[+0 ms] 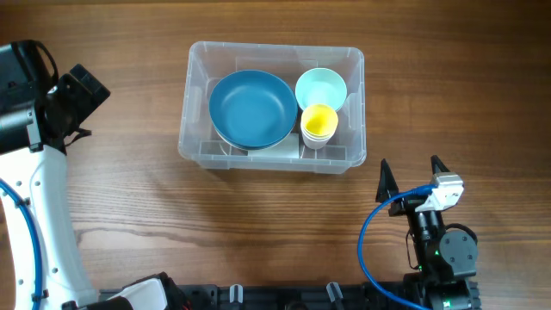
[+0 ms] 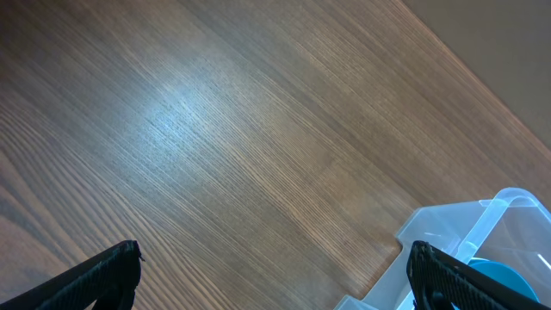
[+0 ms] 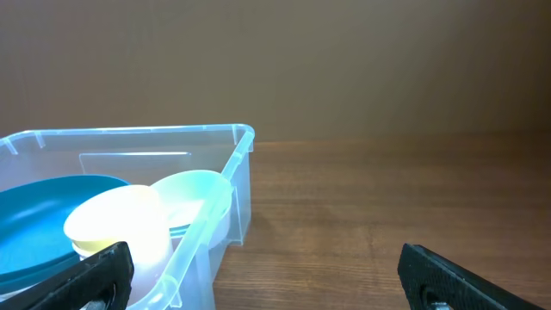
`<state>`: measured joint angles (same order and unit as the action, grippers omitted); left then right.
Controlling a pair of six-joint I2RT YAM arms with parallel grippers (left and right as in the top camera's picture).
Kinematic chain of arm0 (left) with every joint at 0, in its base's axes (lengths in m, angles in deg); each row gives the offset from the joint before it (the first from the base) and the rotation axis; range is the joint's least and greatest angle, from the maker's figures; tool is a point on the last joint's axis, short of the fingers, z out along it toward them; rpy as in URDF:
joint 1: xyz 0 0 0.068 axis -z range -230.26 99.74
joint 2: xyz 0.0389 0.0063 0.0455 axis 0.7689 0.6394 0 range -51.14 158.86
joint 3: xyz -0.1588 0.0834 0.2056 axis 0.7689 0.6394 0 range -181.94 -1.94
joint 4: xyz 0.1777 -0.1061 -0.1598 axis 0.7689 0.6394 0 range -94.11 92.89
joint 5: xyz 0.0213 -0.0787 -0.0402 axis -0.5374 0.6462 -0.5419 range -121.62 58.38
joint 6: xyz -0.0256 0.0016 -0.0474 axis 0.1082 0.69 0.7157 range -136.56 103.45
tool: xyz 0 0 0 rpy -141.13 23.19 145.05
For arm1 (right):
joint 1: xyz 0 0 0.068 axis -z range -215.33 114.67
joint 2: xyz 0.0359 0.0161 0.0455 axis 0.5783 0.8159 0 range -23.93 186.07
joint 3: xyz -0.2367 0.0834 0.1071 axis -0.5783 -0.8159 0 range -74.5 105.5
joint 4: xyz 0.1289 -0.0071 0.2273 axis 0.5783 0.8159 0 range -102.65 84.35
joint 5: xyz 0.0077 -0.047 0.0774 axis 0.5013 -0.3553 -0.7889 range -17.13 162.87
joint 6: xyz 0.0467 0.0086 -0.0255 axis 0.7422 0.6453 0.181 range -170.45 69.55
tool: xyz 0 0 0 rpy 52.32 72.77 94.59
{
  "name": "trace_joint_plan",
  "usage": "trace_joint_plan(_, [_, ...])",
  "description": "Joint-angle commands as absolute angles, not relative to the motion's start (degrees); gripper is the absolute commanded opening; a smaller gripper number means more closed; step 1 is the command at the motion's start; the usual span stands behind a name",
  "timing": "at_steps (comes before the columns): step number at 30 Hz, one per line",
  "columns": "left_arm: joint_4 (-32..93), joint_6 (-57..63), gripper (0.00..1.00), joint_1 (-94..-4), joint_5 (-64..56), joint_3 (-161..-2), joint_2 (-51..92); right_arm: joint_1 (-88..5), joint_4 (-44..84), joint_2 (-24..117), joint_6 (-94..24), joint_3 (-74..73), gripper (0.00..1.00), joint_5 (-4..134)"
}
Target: Pack container
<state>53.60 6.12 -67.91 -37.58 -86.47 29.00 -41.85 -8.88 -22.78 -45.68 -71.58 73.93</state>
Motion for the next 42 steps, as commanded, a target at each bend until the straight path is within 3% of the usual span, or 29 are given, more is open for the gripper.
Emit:
trace_joint_plan(1, [53.62, 6.62, 1.00, -68.17, -37.49, -87.19, 28.52, -41.46, -9.29, -23.72, -47.51, -72.50, 0.99, 72.73])
trace_joint_plan(12, [53.62, 6.62, 1.00, -68.17, -37.51, -87.19, 28.52, -41.46, -9.23, -23.72, -52.43, -72.50, 1.00, 71.28])
trace_joint_plan(26, [53.62, 6.65, 1.00, -68.17, -37.51, -87.19, 28.52, -35.16, -9.23, -23.72, -49.37, -72.50, 1.00, 71.28])
trace_joint_plan(42, [53.62, 6.65, 1.00, -68.17, -37.51, -87.19, 28.52, -35.10, -9.21, -23.66, -49.39, -72.50, 1.00, 71.28])
